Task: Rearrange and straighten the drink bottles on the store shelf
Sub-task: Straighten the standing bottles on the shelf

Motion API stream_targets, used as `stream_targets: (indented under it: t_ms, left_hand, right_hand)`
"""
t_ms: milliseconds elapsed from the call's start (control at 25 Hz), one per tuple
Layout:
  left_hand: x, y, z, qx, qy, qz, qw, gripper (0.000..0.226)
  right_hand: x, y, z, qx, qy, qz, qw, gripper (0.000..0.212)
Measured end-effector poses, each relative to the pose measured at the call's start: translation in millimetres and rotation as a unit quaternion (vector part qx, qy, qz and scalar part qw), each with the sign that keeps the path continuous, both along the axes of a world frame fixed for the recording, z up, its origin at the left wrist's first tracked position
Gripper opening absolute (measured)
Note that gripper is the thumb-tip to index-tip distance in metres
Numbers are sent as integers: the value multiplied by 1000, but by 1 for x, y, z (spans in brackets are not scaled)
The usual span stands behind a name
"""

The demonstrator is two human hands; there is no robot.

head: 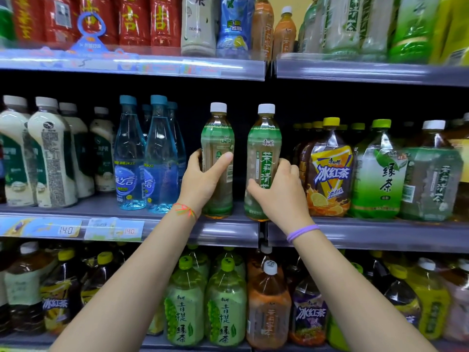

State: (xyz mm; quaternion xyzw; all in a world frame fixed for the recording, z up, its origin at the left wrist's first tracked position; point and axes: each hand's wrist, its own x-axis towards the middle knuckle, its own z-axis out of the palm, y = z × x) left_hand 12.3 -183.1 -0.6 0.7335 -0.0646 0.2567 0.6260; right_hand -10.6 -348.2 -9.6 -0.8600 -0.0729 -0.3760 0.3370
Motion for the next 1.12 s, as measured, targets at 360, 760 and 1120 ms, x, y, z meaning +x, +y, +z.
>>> stream_targets:
  t_ms: [360,760,1120]
  left_hand:
    - [-52,-76,-26,216,-210,33,953,67]
    - [-38,-88,-33,299,-206,119,924,87]
    - [-19,-73,-30,550,-294,278,731,58]
  right_hand:
    - [30,-10,32,411,163,233,866,67]
    - [44,-16,33,420,214,277,838,41]
    - [47,-8,23,437,203,329,812,46]
